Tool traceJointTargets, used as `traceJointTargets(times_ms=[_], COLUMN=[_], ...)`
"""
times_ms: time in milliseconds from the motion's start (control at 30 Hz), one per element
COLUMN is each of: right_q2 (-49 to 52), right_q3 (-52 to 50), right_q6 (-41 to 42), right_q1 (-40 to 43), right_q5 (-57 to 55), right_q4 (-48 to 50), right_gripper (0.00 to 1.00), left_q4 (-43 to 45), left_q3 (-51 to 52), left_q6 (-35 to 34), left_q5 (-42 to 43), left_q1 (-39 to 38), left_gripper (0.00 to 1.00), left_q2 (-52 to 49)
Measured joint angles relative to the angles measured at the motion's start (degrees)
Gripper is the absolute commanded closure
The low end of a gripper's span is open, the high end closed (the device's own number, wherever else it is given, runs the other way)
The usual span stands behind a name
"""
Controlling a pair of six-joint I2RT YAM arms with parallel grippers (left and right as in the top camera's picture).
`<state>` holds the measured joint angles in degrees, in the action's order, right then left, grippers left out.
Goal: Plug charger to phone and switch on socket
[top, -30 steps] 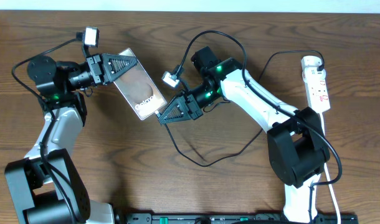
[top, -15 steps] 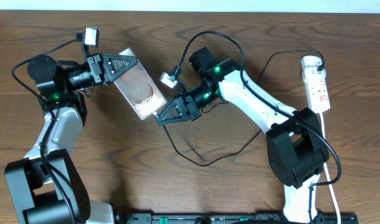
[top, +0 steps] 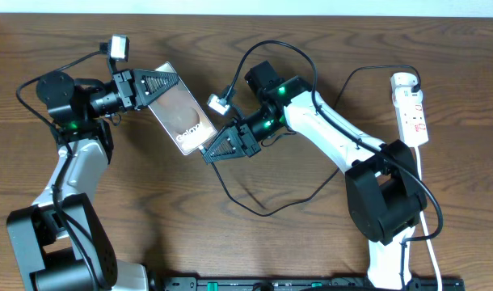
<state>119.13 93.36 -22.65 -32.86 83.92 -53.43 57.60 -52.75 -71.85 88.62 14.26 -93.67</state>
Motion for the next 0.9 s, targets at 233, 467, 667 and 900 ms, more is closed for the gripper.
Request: traceJointTargets(times_ms=[233,467,667,900], right_q2=[0.0,0.0,0.0,0.0], right_q3=[0.0,0.0,0.0,0.0], right_q6=[0.7,1.1,1.1,1.1], right_q1=[0.0,0.0,0.0,0.0], right_q5=[-0.5,-0.5,-0.6,-0.8], right_q4=[0.2,0.0,-0.1,-0.1], right_gripper=[0.99,0.99,0.99,0.99], left_q4=[0.0,0.0,0.0,0.0], left_q3=[0.0,0.0,0.0,0.0], left_q6=[-0.3,0.2,1.0,1.2], left_q5=[0.3,0.3,0.8,1.1], left_q1=[-0.5,-0.5,0.3,1.8], left_gripper=[0.93,0.93,0.93,0.92], left_q2=[0.0,0.0,0.0,0.0])
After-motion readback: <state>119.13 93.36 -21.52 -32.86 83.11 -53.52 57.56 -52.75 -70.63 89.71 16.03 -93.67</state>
